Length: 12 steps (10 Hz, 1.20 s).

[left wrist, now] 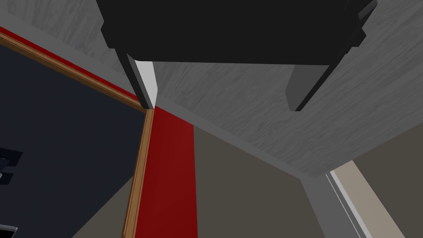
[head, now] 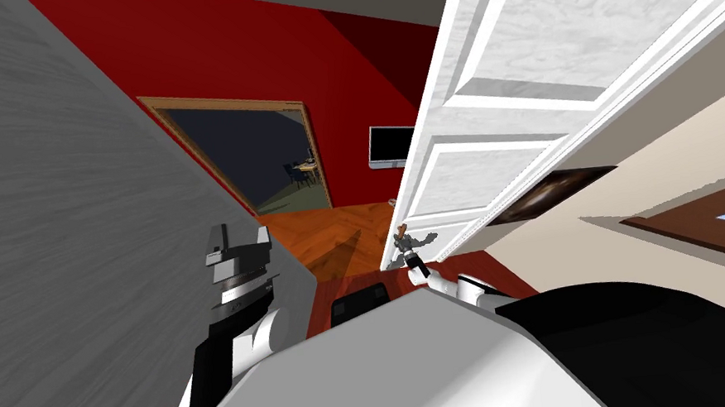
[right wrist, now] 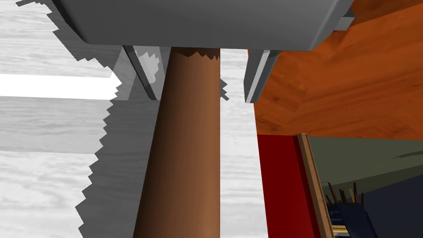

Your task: Pull the door open

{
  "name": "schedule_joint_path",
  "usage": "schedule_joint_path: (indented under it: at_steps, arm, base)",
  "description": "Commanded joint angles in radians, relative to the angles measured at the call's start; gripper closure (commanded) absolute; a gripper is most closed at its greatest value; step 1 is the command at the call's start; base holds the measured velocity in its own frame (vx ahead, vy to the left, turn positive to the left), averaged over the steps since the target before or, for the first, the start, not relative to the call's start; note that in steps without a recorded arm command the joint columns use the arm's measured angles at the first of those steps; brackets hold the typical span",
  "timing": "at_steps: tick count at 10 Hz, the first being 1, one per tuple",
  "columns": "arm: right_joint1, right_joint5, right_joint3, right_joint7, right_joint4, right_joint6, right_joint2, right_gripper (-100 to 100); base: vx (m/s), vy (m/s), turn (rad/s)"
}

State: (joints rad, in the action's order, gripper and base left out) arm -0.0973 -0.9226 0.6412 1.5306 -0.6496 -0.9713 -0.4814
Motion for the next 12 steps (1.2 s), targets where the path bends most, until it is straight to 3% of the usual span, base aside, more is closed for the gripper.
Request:
schedule_joint_path:
  at_steps: [1,5,6,9,12]
  arm:
    - [0.000,0.000,0.000,0.001,0.001,-0.001,0.000,100]
    - [0.000,0.000,0.000,0.001,0.001,-0.001,0.000,100]
    - [0.008,0.007,0.021,0.019,-0.002,-0.012,-0.016,100]
    - [0.016,0.016,0.047,0.041,-0.008,-0.029,-0.035,100]
    - [0.029,0.030,0.089,0.079,-0.017,-0.056,-0.065,100]
  base:
    - [-0.011,-0.008,-0.020]
    - [-0.008,-0.001,0.004]
    - [-0.107,-0.047,0.103]
    - [-0.177,-0.034,0.078]
    - [-0.187,-0.062,0.092]
